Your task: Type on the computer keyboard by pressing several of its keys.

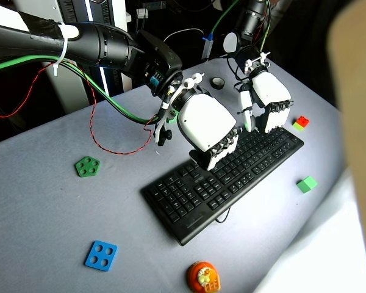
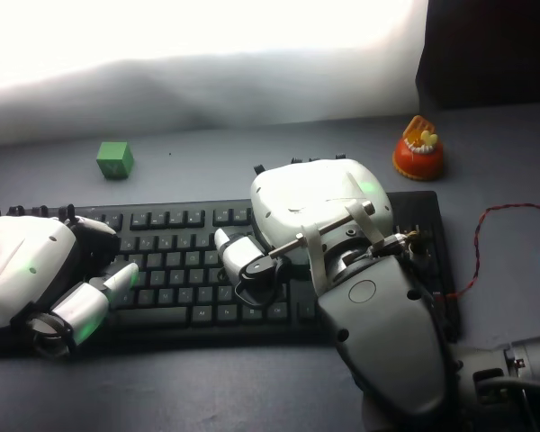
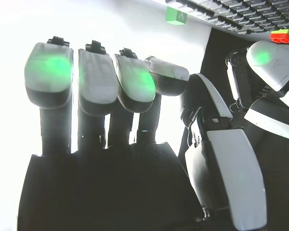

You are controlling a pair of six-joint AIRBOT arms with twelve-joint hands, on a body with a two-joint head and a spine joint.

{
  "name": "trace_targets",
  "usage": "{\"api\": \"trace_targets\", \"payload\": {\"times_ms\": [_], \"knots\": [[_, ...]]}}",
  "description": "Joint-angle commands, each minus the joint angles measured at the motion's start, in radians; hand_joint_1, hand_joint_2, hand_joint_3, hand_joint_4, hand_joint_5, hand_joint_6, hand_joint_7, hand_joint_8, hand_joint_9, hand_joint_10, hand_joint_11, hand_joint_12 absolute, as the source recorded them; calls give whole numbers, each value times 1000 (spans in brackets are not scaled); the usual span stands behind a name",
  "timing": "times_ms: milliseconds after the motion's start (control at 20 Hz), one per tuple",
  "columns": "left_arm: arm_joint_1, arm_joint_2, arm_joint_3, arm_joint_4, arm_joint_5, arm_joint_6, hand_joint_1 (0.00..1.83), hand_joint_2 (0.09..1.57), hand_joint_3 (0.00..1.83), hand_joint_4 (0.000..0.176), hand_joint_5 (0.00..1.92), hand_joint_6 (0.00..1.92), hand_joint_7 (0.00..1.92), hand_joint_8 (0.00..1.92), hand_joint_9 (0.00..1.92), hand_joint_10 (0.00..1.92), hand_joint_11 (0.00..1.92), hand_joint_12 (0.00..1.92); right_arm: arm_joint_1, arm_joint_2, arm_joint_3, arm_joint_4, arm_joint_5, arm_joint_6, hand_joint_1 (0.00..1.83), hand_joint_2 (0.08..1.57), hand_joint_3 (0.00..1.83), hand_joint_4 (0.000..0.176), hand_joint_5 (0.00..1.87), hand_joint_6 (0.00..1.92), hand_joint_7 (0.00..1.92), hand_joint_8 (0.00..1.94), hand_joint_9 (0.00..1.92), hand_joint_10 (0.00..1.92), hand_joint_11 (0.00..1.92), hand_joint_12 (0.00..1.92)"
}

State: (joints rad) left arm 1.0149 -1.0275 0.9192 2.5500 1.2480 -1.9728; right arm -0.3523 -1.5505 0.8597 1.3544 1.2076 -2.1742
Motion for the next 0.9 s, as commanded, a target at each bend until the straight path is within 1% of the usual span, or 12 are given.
{"api": "trace_targets", "payload": {"times_ms": [0,50,150,200,300,400,500,600,700,750,800,850], "knots": [[1,13,-4,32,108,-5,211,1242,225,6,184,198,272,94,213,270,0,1015,13,0,-6,-92,40,1,61,1117,211,0,332,377,488,170,330,436,0,1247],[3,14,-6,32,108,-5,204,1347,28,1,214,47,293,4,267,119,0,989,13,0,-6,-92,40,1,11,1228,17,0,410,163,549,8,400,240,0,1254],[16,16,-12,32,110,-5,175,1359,22,0,209,35,280,1,258,98,0,974,13,0,-6,-92,38,1,0,1228,0,0,443,98,519,0,451,177,0,1284],[26,16,-16,32,114,-6,149,1366,17,4,236,38,292,4,269,90,0,1004,12,0,-7,-92,38,1,0,1218,0,0,425,80,492,0,453,164,0,1273],[52,16,-25,33,114,-13,153,1366,11,0,261,42,314,9,296,91,0,1009,10,0,-9,-92,37,1,0,1205,0,0,425,62,493,2,475,152,0,1274],[89,19,-37,35,125,-20,144,1366,7,0,271,39,314,6,295,80,0,1018,0,0,-17,-92,34,1,0,1206,0,0,432,58,514,8,511,159,0,1280],[120,19,-48,39,138,-20,168,1366,4,0,308,49,352,15,318,86,0,1150,-16,0,-21,-92,8,2,49,1214,0,0,455,61,543,15,522,166,0,1313],[132,17,-54,77,130,-20,155,1367,3,0,333,57,368,16,321,88,0,1189,-36,-6,-17,-92,-35,7,64,1214,0,0,476,65,592,26,543,180,0,1354],[136,8,-64,88,125,-20,123,1377,6,0,326,52,362,10,315,93,0,1216,-46,-21,-6,-92,-60,8,46,1219,2,0,482,65,613,26,545,191,0,1387],[136,3,-69,88,122,-17,161,1363,0,0,358,64,397,20,346,117,0,1271,-49,-31,5,-92,-65,11,69,1214,0,0,504,72,635,29,574,217,0,1434],[136,-1,-74,90,121,-16,178,1359,0,0,365,66,408,22,346,123,0,1273,-49,-43,17,-92,-73,14,81,1212,0,0,520,67,661,15,568,298,0,1458],[136,-4,-77,98,119,-14,202,1355,0,0,393,76,440,31,365,140,0,1310,-51,-56,33,-92,-77,17,81,1215,0,0,523,61,676,8,541,429,0,1496]]}}
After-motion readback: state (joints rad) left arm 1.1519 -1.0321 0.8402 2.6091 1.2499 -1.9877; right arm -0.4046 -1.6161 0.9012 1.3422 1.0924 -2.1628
